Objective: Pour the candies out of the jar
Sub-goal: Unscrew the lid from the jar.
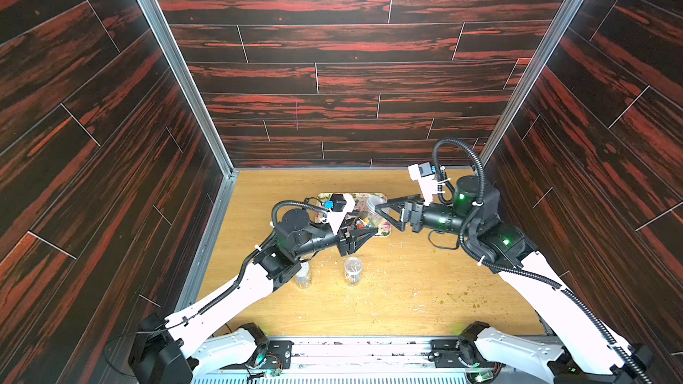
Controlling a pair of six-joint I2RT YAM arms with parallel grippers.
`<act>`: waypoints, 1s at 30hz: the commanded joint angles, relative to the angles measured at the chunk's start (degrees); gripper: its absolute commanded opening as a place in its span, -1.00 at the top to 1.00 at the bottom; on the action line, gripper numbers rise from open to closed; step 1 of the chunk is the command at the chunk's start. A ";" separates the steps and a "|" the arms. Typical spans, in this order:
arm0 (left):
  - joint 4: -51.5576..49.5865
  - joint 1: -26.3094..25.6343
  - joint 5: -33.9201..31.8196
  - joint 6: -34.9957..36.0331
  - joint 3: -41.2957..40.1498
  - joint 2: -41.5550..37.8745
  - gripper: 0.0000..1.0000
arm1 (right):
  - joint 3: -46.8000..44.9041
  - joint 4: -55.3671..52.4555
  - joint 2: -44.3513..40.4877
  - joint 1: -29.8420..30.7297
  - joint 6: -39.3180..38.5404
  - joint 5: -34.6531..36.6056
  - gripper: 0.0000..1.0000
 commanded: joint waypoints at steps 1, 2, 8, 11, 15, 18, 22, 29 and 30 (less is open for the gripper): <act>2.02 0.05 -0.22 1.38 0.55 0.79 0.20 | 4.21 -2.41 2.45 4.46 4.91 12.90 -0.73; 2.10 0.04 -0.14 1.52 0.53 0.97 0.20 | 5.31 -3.76 3.40 5.24 4.89 14.74 -0.73; 2.16 0.04 -0.51 2.24 0.63 1.61 0.20 | 7.57 -7.87 6.32 6.56 6.38 20.48 -0.72; 2.46 0.04 -0.85 2.12 0.42 1.61 0.20 | 8.14 -9.61 6.88 7.08 6.43 22.47 -0.67; 2.96 0.04 -1.07 1.96 0.12 1.70 0.20 | 8.01 -10.36 7.16 7.18 5.99 23.19 -0.47; 3.33 0.00 -1.13 1.57 -0.21 1.70 0.20 | 7.61 -10.47 6.92 7.30 5.51 23.42 -0.27; 3.70 0.09 -1.01 1.07 -0.29 1.61 0.20 | 6.47 -9.55 6.18 7.27 3.47 23.26 -0.10; 3.34 0.05 0.73 -1.14 0.19 0.82 0.20 | 2.92 -4.46 3.85 7.10 -6.46 20.31 0.08; 3.33 0.06 1.11 -1.64 0.20 0.68 0.20 | 2.58 -3.54 3.53 7.00 -8.11 18.95 0.09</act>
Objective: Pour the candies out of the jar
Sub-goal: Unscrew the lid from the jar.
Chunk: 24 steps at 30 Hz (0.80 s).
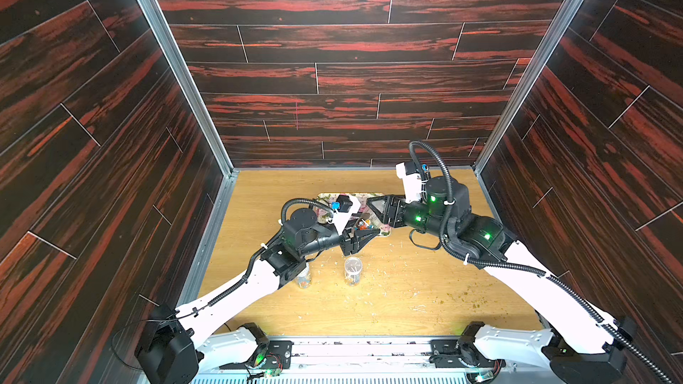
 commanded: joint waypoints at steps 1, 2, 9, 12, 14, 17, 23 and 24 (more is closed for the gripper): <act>3.09 -0.01 2.46 -2.93 0.51 -1.78 0.20 | -1.67 2.09 -2.05 -0.56 -8.28 -2.95 0.10; 3.06 -0.02 2.70 -3.39 0.59 -1.98 0.20 | -1.66 2.54 -2.19 -1.06 -9.44 -4.75 0.10; 3.10 0.02 4.00 -6.37 0.75 -3.97 0.20 | -3.62 6.42 -4.16 -8.13 -13.95 -22.18 0.13; 2.93 0.00 4.63 -7.21 0.66 -4.85 0.20 | -3.83 6.56 -4.37 -9.99 -16.83 -29.38 0.14; 2.84 0.00 5.16 -7.58 0.64 -5.20 0.20 | -3.71 6.49 -4.20 -10.55 -19.32 -34.01 0.13; 2.93 0.00 5.92 -8.50 0.71 -5.52 0.20 | -2.74 5.62 -3.52 -11.72 -22.13 -38.86 0.14; 3.14 0.05 7.05 -9.77 0.79 -5.96 0.27 | -2.97 7.66 -3.05 -16.72 -27.11 -51.83 0.16; 3.10 0.00 7.15 -9.86 0.83 -6.04 0.27 | -3.18 8.53 -2.87 -17.71 -27.57 -54.31 0.17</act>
